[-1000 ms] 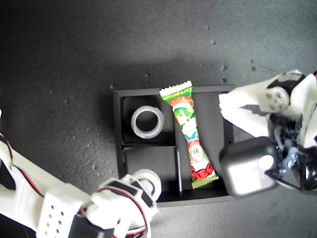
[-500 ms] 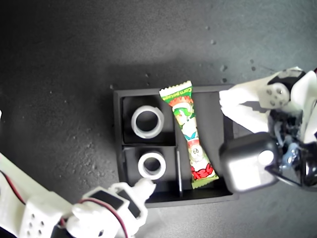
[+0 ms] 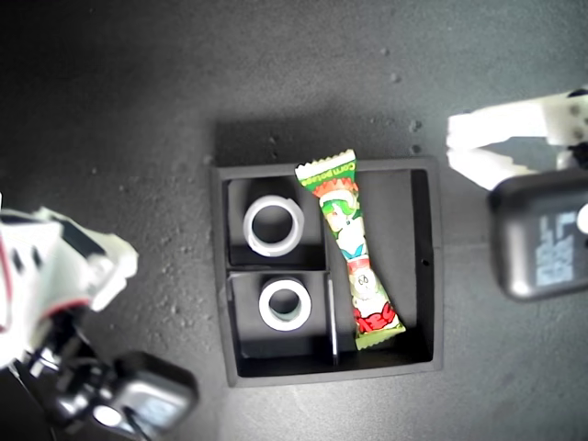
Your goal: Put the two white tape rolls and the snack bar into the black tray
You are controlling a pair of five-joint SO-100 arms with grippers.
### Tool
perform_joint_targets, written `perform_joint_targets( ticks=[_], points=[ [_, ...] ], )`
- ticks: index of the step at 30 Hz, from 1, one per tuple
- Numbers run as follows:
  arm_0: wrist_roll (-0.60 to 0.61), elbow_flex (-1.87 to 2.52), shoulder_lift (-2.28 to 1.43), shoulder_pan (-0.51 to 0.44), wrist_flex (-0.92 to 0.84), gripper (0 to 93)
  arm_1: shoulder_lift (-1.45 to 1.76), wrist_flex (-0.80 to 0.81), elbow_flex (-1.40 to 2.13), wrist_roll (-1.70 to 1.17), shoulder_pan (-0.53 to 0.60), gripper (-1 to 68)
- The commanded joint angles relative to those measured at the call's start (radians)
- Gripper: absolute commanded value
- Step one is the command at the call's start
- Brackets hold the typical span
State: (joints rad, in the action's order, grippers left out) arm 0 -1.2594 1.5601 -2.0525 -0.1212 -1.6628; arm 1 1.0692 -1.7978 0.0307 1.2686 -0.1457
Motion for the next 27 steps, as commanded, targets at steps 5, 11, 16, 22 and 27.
perform_joint_targets(
  ticks=[5,11,16,22,27],
  points=[
    [-0.032,0.417,-0.368,0.026,0.176,0.1,0.379,-0.005,0.433,0.064,0.011,-0.5],
    [-0.072,0.753,-0.604,0.028,0.341,0.1,0.607,-0.002,0.79,0.103,0.026,-0.5],
    [-0.107,0.953,-0.753,0.021,0.4,0.1,0.828,0.123,1.203,0.127,0.046,-0.5],
    [-0.149,1.109,-0.899,0.002,0.41,0.1,1.241,0.333,1.825,0.166,0.041,-0.5],
    [-0.153,1.256,-1.091,-0.028,0.407,0.1,1.532,0.453,2.24,0.149,0.046,-0.5]
  ],
)
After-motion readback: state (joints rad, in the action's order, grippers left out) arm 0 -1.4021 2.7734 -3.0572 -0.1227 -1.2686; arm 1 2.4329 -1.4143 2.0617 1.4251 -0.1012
